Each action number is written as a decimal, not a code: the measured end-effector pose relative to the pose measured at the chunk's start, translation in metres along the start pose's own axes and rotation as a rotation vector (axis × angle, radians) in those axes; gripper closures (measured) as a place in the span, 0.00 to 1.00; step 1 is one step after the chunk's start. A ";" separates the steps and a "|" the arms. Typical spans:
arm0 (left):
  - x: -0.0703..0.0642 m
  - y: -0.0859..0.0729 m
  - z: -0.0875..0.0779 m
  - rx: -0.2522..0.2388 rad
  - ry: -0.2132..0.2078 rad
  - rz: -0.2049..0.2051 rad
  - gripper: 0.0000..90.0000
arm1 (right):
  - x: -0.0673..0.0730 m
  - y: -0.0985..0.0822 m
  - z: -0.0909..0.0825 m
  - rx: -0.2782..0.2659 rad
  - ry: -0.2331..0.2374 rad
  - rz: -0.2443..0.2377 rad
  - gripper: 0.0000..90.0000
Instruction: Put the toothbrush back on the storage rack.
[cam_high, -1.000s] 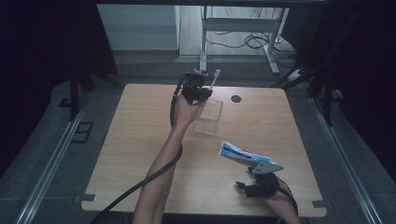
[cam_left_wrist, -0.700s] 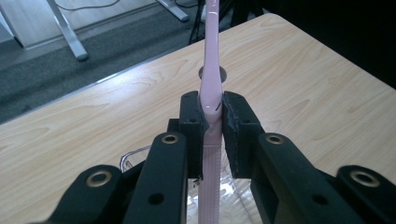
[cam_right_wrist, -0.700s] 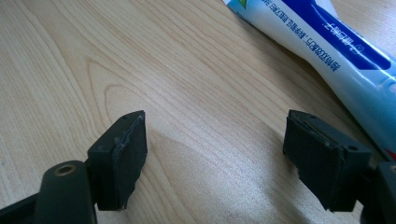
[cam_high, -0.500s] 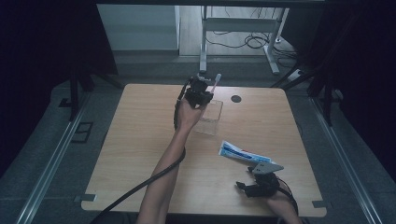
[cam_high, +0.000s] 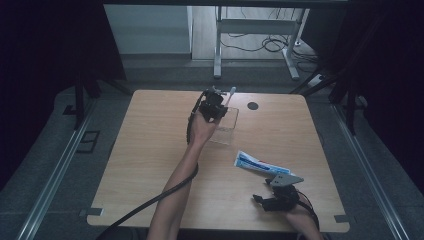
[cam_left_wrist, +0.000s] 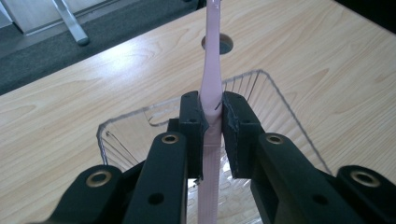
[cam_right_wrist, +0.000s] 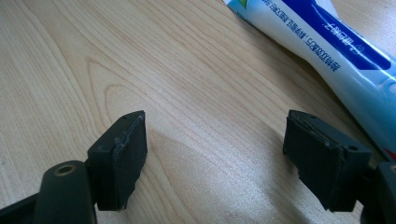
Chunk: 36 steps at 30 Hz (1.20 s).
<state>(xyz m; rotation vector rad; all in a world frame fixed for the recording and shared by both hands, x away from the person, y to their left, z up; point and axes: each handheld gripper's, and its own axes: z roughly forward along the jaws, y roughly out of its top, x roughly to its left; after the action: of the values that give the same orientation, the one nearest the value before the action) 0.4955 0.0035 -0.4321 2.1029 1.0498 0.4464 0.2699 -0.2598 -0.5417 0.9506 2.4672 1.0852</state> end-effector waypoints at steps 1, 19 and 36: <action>0.000 0.000 0.000 0.000 0.000 0.000 0.87 | 0.000 0.000 0.000 0.000 0.000 0.000 0.24; -0.008 -0.015 0.013 0.063 0.023 0.036 0.87 | 0.000 0.000 0.000 0.000 0.000 0.001 0.24; -0.016 -0.018 0.014 0.105 0.032 0.039 0.86 | 0.000 0.000 0.000 0.000 0.000 0.001 0.24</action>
<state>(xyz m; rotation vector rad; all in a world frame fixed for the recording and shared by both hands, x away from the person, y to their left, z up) 0.4847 -0.0083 -0.4545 2.2187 1.0731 0.4543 0.2699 -0.2598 -0.5417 0.9515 2.4667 1.0852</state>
